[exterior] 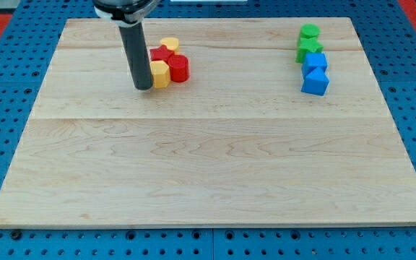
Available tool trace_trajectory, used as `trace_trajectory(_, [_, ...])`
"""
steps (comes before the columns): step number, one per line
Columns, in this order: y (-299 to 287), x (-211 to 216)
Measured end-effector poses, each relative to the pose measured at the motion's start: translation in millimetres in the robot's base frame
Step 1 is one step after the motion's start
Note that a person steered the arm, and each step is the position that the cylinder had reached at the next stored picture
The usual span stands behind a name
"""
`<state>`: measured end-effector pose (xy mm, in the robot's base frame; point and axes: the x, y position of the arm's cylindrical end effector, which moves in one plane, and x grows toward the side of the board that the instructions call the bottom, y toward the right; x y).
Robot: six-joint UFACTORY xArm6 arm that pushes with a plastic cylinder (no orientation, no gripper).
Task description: Separate the blue cube from the green star
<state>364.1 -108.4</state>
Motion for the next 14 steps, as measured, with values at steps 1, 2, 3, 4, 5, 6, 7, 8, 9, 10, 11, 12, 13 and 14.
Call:
trace_trajectory(1, [-6,38])
trace_trajectory(2, [114,77])
trace_trajectory(3, [222,83])
trace_trajectory(4, [279,76])
trace_trajectory(5, [283,47])
trace_trajectory(6, [289,21])
trace_trajectory(7, [290,4])
trace_trajectory(8, [296,-8])
trace_trajectory(9, [309,-9])
trace_trajectory(10, [319,19])
trace_trajectory(11, [382,19])
trace_trajectory(12, [365,3])
trace_trajectory(13, [318,-36])
trace_trajectory(14, [274,-64])
